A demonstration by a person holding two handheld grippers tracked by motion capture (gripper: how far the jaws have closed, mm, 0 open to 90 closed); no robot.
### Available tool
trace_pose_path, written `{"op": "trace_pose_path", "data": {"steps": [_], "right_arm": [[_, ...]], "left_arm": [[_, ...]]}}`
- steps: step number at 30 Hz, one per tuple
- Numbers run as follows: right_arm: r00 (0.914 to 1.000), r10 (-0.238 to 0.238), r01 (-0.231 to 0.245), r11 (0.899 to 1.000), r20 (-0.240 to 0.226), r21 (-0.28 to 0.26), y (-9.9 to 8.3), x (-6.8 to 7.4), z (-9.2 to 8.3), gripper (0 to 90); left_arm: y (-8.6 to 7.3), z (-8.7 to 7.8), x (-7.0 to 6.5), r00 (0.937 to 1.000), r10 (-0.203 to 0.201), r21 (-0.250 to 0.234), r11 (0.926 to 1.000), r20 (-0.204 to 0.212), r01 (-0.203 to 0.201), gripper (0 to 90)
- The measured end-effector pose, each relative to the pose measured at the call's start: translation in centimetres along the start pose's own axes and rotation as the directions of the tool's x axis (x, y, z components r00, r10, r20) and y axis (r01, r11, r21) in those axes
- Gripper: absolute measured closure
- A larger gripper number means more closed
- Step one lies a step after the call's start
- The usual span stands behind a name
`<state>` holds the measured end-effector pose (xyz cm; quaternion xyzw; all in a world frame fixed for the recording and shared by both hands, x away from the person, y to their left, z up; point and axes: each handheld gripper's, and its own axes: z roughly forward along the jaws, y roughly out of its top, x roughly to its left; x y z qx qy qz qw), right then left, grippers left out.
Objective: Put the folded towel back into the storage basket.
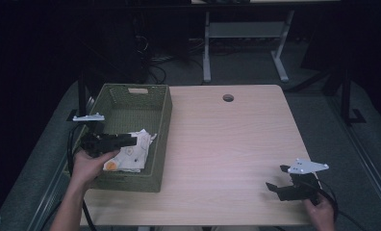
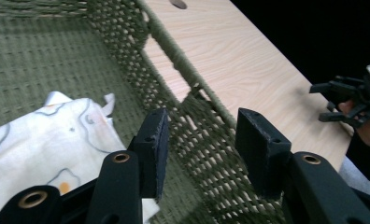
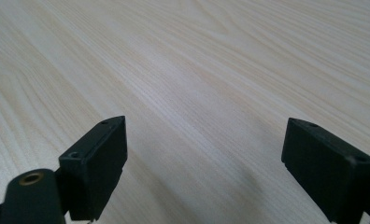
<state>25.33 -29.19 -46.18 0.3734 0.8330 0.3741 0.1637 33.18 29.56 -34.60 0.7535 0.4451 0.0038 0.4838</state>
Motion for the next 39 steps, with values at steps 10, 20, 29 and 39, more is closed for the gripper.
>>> {"op": "trace_pose_path", "data": {"steps": [10, 20, 29, 39], "right_arm": [[1.0, 0.008, -0.008, 1.0, 0.003, -0.011, -0.1, 0.1, -0.2, 13.8], [0.9999, 0.016, -0.016, 1.0, 0.001, -0.017, -0.2, 0.2, -0.3, 13.8], [1.0, 0.01, -0.01, 1.0, 0.001, -0.023, -0.2, 0.1, -0.4, 13.8], [0.9999, 0.008, -0.008, 1.0, -0.006, -0.021, -0.1, 0.3, -0.4, 13.8]], "left_arm": [[0.1, 0.4, -1.2, 0.9992, 0.026, -0.015, 0.9996, 0.031, -0.025, 51.8], [0.4, 1.1, -2.2, 0.997, 0.038, -0.036, 0.9987, 0.068, -0.036, 50.0], [0.8, 1.6, -3.1, 0.9958, 0.061, -0.045, 0.9973, 0.068, -0.058, 49.4], [1.1, 2.9, -5.1, 0.9892, 0.097, -0.044, 0.9947, 0.11, -0.093, 48.8]]}}
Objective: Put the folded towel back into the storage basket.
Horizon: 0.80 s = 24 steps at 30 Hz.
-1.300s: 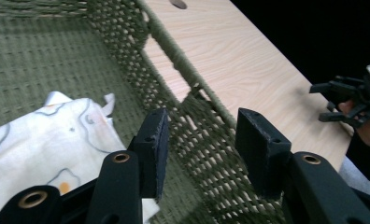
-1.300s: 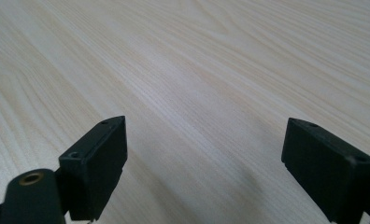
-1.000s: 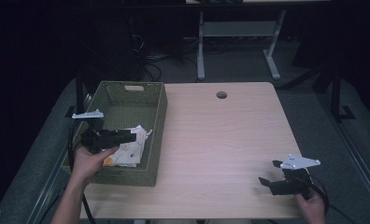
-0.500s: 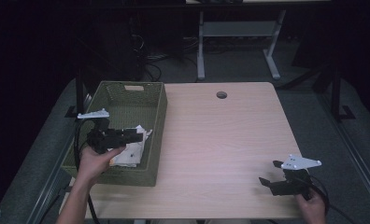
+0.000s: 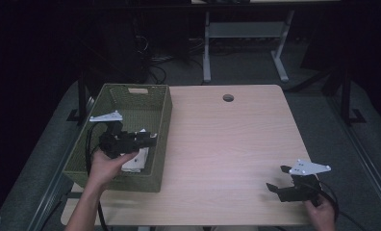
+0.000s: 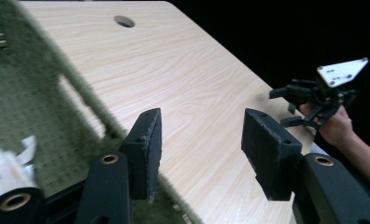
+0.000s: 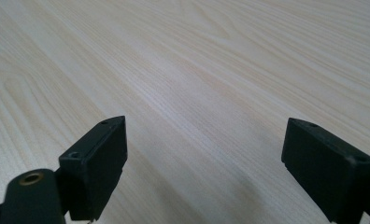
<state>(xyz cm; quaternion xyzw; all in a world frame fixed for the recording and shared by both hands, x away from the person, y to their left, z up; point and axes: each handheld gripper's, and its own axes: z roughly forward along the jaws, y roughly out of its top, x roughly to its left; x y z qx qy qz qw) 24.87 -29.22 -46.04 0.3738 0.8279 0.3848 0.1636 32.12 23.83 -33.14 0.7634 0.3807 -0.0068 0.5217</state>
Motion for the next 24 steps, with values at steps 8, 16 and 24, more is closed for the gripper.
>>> {"op": "trace_pose_path", "data": {"steps": [8, 16, 24], "right_arm": [[1.0, -0.007, 0.007, 1.0, 0.006, -0.007, 0.0, 0.0, -0.1, 13.9], [1.0, -0.005, 0.005, 1.0, -0.001, -0.003, 0.1, 0.0, 0.0, 13.8], [1.0, 0.0, 0.0, 1.0, 0.0, -0.002, 0.1, -0.1, -0.1, 13.8]], "left_arm": [[0.1, 1.5, -1.7, 0.9986, 0.044, 0.016, 0.9989, 0.03, -0.044, 48.8], [0.4, 3.3, -3.8, 0.9936, 0.088, 0.024, 0.9957, 0.071, -0.09, 48.3], [0.6, 5.3, -5.4, 0.9885, 0.116, 0.032, 0.9923, 0.097, -0.12, 47.8]]}}
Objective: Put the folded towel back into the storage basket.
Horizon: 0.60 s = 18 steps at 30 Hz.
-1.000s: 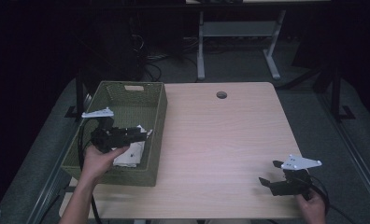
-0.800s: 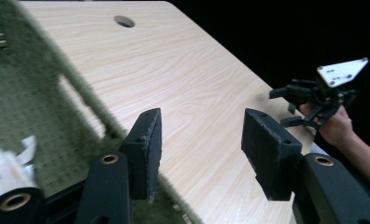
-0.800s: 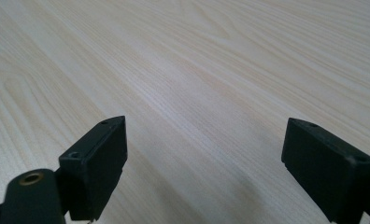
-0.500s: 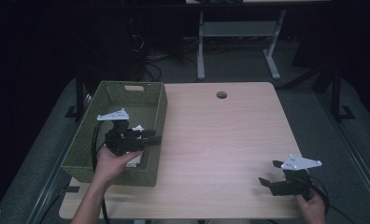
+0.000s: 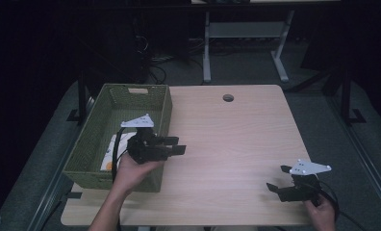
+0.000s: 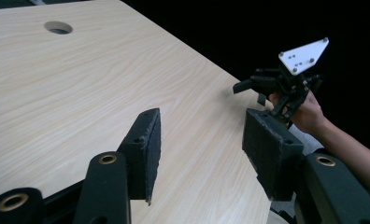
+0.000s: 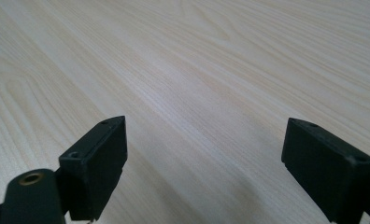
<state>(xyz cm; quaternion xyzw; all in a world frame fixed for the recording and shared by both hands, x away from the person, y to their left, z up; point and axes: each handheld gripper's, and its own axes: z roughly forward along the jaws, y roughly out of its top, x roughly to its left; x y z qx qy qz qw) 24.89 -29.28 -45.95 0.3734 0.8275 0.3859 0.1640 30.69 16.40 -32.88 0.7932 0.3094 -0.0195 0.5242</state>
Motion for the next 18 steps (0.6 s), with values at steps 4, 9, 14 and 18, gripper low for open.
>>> {"op": "trace_pose_path", "data": {"steps": [4, 9, 14, 18], "right_arm": [[1.0, -0.002, 0.002, 1.0, 0.0, -0.003, 0.0, 0.0, -0.1, 13.8], [1.0, -0.004, 0.004, 1.0, -0.001, -0.004, 0.0, 0.0, -0.1, 13.8], [1.0, 0.0, 0.0, 1.0, -0.001, -0.003, -0.1, 0.0, -0.1, 13.8], [1.0, 0.0, 0.0, 1.0, -0.002, -0.006, -0.1, 0.0, -0.1, 13.8]], "left_arm": [[0.3, 1.4, -1.0, 0.9996, 0.019, 0.019, 0.9996, 0.019, -0.02, 47.4], [0.3, 3.0, -1.7, 0.9991, 0.031, 0.032, 0.999, 0.027, -0.032, 46.0], [0.1, 4.0, -2.0, 0.9991, 0.036, 0.039, 0.9985, 0.024, -0.037, 45.5], [-0.2, 5.1, -2.6, 0.9987, 0.039, 0.05, 0.9979, 0.033, -0.041, 44.1]]}}
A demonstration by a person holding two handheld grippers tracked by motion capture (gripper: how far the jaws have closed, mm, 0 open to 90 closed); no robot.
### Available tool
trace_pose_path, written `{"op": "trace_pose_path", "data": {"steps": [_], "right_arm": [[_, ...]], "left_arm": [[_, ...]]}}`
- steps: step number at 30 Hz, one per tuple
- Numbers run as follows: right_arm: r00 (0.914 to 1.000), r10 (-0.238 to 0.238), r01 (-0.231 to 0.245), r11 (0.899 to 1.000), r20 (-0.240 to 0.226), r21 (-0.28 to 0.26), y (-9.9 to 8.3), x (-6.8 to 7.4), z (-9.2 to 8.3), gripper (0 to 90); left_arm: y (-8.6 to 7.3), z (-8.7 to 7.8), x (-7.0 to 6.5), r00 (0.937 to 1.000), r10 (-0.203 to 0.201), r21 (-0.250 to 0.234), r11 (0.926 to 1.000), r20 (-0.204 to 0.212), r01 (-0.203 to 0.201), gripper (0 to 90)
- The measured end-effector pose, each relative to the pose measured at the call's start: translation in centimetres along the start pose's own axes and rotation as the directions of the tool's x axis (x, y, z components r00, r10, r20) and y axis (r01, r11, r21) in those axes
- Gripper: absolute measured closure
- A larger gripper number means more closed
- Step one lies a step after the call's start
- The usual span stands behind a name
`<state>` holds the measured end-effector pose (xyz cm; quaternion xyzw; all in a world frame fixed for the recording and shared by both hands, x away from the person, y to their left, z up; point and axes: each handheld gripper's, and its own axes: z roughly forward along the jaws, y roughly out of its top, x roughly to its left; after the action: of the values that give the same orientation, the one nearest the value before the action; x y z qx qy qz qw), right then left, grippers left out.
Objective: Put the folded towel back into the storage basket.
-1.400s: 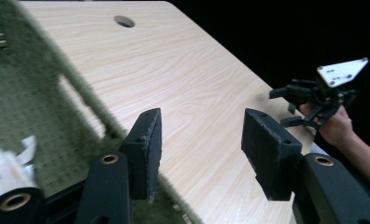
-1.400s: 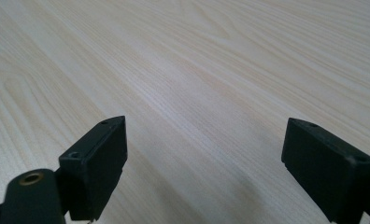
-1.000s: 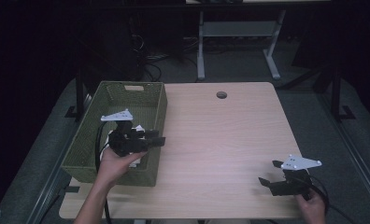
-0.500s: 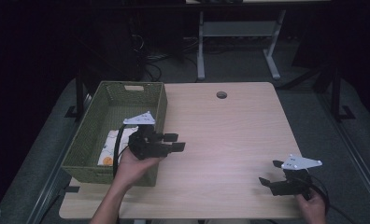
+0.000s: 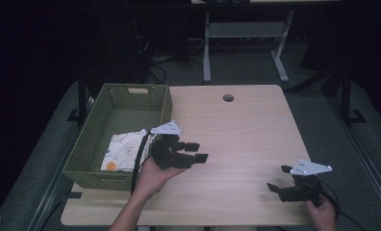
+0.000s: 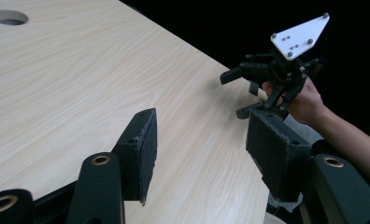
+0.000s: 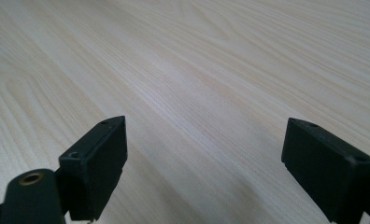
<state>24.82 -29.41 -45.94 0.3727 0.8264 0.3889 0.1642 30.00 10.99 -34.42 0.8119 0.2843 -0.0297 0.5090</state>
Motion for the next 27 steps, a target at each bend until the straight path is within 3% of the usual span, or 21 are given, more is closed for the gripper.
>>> {"op": "trace_pose_path", "data": {"steps": [12, 14, 23, 27], "right_arm": [[0.9999, -0.01, 0.01, 1.0, 0.002, 0.002, 0.0, 0.1, 0.0, 13.8], [1.0, -0.003, 0.003, 1.0, -0.002, 0.004, 0.0, 0.2, 0.0, 13.8], [1.0, -0.009, 0.009, 1.0, 0.002, 0.001, -0.1, 0.2, -0.2, 13.8], [0.9998, -0.02, 0.02, 1.0, 0.005, 0.008, 0.0, 0.2, -0.2, 13.8]], "left_arm": [[-1.0, 3.5, -1.7, 0.9997, 0.023, 0.03, 0.9993, 0.007, -0.024, 41.2], [-1.4, 4.0, -1.9, 0.9998, 0.016, 0.017, 0.9997, 0.012, -0.016, 40.2], [-3.5, 6.2, -2.7, 0.9994, 0.033, 0.041, 0.9986, 0.006, -0.033, 37.4], [-4.6, 6.9, -3.3, 0.9999, 0.013, 0.029, 0.9995, -0.007, -0.012, 35.8]]}}
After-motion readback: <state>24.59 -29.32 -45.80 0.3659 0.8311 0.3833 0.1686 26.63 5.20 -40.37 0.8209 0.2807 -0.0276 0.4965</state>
